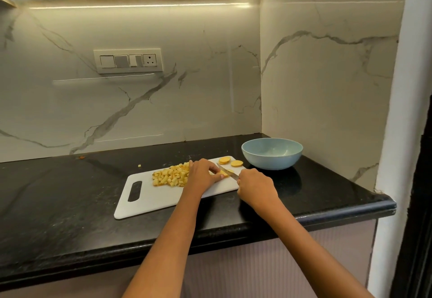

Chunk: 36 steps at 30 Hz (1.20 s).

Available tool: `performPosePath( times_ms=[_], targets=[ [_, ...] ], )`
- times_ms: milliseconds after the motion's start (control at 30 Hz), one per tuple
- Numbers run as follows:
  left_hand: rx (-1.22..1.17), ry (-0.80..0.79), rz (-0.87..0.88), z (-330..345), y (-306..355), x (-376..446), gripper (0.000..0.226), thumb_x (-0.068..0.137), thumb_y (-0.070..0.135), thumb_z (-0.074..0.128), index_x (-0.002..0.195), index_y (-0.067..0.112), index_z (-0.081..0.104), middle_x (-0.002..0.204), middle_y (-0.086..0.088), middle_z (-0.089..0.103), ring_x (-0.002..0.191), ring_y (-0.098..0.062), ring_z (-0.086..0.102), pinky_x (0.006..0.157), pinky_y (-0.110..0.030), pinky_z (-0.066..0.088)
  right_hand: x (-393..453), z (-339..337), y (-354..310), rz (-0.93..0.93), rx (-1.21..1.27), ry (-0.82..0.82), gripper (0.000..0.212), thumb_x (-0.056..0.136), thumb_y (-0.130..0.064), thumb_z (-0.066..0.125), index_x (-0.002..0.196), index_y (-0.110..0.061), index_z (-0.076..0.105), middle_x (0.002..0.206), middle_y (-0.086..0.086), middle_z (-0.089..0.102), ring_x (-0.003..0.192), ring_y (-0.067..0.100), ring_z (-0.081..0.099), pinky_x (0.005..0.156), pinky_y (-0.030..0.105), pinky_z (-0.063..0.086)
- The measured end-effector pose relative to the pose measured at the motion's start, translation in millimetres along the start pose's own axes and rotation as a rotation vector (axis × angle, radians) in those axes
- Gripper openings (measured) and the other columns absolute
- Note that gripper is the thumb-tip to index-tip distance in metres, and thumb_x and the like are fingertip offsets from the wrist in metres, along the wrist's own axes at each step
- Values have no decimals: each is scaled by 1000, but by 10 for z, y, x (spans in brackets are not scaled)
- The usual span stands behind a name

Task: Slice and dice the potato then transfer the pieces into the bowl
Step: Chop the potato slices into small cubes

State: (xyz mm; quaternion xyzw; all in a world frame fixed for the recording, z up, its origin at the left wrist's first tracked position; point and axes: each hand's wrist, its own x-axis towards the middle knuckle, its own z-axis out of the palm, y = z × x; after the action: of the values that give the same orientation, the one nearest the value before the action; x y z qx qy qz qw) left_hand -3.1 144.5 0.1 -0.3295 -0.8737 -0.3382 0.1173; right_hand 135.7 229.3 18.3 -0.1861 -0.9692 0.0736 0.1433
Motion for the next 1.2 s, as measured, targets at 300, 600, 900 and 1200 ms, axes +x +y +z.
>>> performPosePath(
  times_ms=[300,600,900,1200],
  targets=[
    [91,-4,-12,-19,27,-19,22,84,31,66,99,17,72,106,3,69,109,-14,56,115,-45,-2,-110,47,-83,-125,-186,7,24,98,-11,42,120,-9,53,116,9,59,102,22,60,78,28,44],
    [65,17,-2,-28,37,-78,21,85,31,66,100,17,68,104,2,68,104,-15,58,115,-43,-2,-32,55,42,-1,47,33,21,98,-19,43,113,-11,55,109,8,58,88,18,57,67,26,39],
    [69,103,4,-58,57,-46,9,84,16,66,91,13,72,99,-4,70,101,-17,59,116,-37,3,26,63,73,-2,123,6,20,98,-22,45,106,-12,59,88,2,54,75,13,53,63,24,39],
    [72,16,13,-78,81,-2,13,83,14,68,92,7,74,96,-8,71,95,-19,60,114,-32,9,46,-5,13,-6,73,-40,19,97,-20,47,108,-10,59,87,2,51,78,15,51,66,26,38]
  ],
)
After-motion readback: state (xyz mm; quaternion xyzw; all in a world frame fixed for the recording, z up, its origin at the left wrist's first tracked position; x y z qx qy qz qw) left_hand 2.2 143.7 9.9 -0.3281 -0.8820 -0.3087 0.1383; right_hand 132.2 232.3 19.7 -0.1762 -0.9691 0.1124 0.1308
